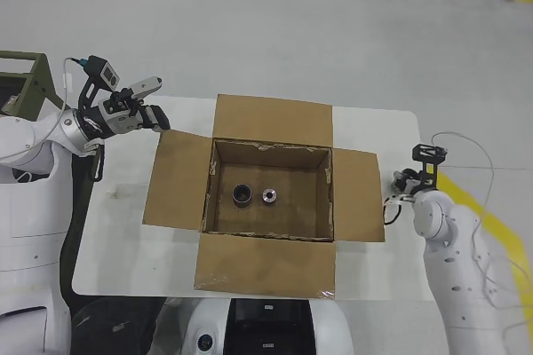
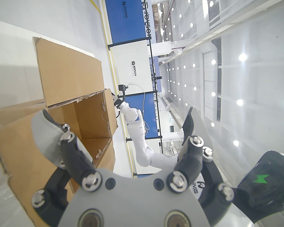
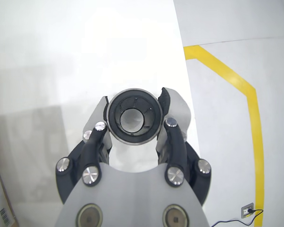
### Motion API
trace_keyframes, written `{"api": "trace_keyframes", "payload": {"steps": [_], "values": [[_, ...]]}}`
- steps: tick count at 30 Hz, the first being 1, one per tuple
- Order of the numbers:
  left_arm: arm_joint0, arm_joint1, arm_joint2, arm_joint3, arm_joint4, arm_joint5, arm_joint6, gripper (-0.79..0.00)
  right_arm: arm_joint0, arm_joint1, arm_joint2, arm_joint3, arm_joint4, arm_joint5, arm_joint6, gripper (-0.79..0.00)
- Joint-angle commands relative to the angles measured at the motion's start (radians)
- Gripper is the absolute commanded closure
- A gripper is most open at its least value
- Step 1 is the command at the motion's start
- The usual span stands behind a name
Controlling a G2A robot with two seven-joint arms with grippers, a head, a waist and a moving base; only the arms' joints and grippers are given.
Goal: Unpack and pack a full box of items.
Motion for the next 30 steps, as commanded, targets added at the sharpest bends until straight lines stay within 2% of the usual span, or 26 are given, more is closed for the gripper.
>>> {"api": "trace_keyframes", "payload": {"steps": [1, 30], "values": [[0.0, 0.0, 0.0, 0.0, 0.0, 0.0, 0.0, -0.785, -0.017, 0.001, 0.004, -0.032, 0.0, -0.002, 0.002, 0.0], [0.0, 0.0, 0.0, 0.0, 0.0, 0.0, 0.0, -0.785, -0.182, 0.012, 0.091, -0.337, 0.104, -0.042, -0.023, 0.0]]}}
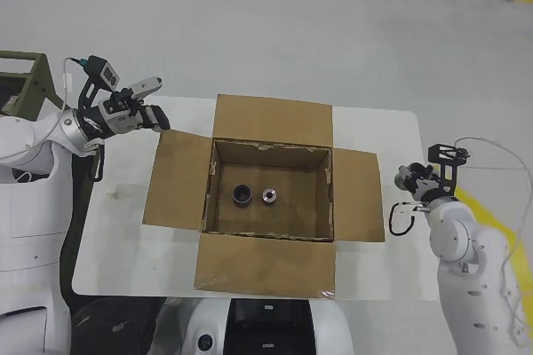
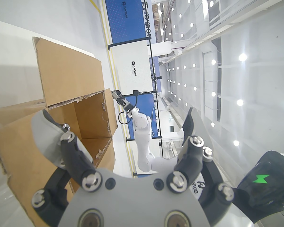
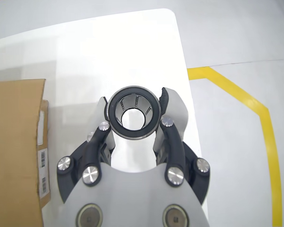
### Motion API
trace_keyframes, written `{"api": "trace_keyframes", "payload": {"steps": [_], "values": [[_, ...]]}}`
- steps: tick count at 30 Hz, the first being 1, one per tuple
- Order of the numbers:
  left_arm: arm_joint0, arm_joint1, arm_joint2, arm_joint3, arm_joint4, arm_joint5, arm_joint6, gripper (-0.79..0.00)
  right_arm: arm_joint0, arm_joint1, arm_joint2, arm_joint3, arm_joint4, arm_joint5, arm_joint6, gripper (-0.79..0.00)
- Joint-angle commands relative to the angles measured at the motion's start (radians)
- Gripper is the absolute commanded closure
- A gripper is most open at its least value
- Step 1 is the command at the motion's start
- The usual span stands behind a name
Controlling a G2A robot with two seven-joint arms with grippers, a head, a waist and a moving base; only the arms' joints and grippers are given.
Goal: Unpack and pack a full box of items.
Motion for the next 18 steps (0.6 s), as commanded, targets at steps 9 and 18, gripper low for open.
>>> {"api": "trace_keyframes", "payload": {"steps": [9, 18], "values": [[0.0, 0.0, 0.0, 0.0, 0.0, 0.0, 0.0, -0.785, -0.065, 0.002, 0.014, -0.176, -0.001, 0.001, -0.024, 0.0], [0.0, 0.0, 0.0, 0.0, 0.0, 0.0, 0.0, -0.785, -0.108, 0.001, -0.039, -0.348, -0.011, -0.018, -0.036, 0.0]]}}
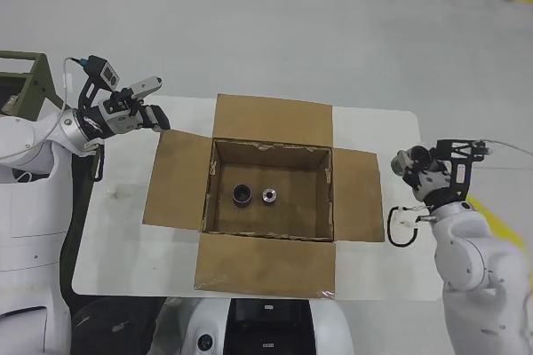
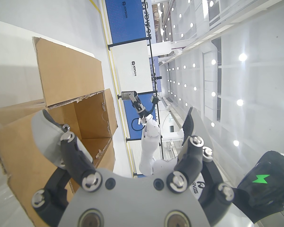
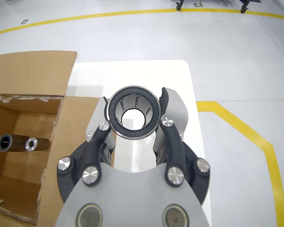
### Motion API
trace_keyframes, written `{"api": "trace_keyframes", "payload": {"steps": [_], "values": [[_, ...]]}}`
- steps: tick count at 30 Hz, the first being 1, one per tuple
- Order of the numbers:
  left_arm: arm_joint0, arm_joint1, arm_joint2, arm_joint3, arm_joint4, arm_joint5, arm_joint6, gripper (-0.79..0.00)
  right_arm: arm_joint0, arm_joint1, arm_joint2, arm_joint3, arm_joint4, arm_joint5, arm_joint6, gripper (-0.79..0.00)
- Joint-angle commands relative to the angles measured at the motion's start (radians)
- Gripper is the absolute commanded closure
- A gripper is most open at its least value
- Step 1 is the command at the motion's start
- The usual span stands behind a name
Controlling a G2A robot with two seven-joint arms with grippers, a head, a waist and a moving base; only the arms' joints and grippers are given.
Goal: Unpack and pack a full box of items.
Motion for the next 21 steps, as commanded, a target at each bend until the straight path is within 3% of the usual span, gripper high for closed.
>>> {"api": "trace_keyframes", "payload": {"steps": [1, 13, 21], "values": [[0.0, 0.0, 0.0, 0.0, 0.0, 0.0, 0.0, -0.785, 0.003, 0.0, -0.021, -0.024, -0.01, -0.009, 0.006, 0.0], [0.0, 0.0, 0.0, 0.0, 0.0, 0.0, 0.0, -0.785, 0.027, -0.006, -0.268, -0.118, -0.156, -0.044, 0.039, 0.0], [0.0, 0.0, 0.0, 0.0, 0.0, 0.0, 0.0, -0.785, 0.025, -0.013, -0.431, -0.102, -0.291, -0.049, 0.044, 0.0]]}}
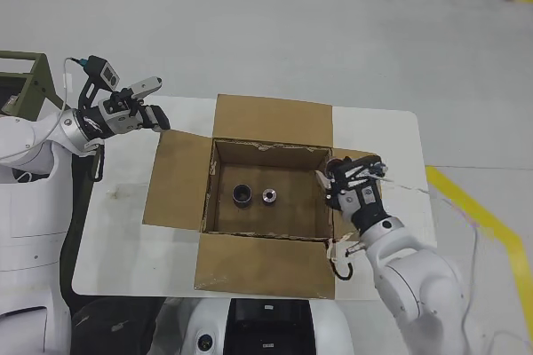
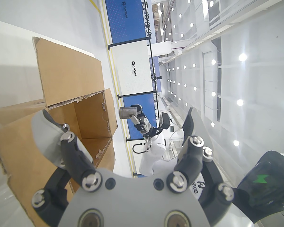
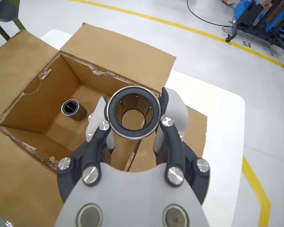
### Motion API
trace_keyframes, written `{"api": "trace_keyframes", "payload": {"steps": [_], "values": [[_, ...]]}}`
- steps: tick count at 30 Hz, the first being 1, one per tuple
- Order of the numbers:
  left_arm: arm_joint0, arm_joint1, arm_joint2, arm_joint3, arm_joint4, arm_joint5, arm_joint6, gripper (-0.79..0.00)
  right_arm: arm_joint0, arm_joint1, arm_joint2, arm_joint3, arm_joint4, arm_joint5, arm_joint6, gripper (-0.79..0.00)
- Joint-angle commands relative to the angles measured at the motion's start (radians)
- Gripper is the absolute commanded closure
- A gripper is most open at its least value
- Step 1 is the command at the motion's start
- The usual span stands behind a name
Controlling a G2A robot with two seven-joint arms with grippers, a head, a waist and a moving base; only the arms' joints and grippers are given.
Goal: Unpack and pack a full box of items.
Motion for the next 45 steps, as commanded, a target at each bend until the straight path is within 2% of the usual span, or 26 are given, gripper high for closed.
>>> {"api": "trace_keyframes", "payload": {"steps": [1, 10, 18, 33, 45], "values": [[0.0, 0.0, 0.0, 0.0, 0.0, 0.0, 0.0, -0.785, -0.001, -0.002, -0.03, 0.004, -0.023, 0.0, 0.0, 0.0], [0.0, 0.0, 0.0, 0.0, 0.0, 0.0, 0.0, -0.785, 0.022, -0.014, -0.151, 0.05, -0.072, 0.005, 0.014, 0.0], [0.0, 0.0, 0.0, 0.0, 0.0, 0.0, 0.0, -0.785, 0.086, -0.035, -0.231, 0.116, -0.061, 0.044, 0.062, 0.0], [0.0, 0.0, 0.0, 0.0, 0.0, 0.0, 0.0, -0.785, 0.216, -0.07, -0.266, 0.268, -0.014, 0.104, 0.151, 0.0], [0.0, 0.0, 0.0, 0.0, 0.0, 0.0, 0.0, -0.785, 0.334, -0.105, -0.304, 0.444, 0.004, 0.163, 0.223, 0.0]]}}
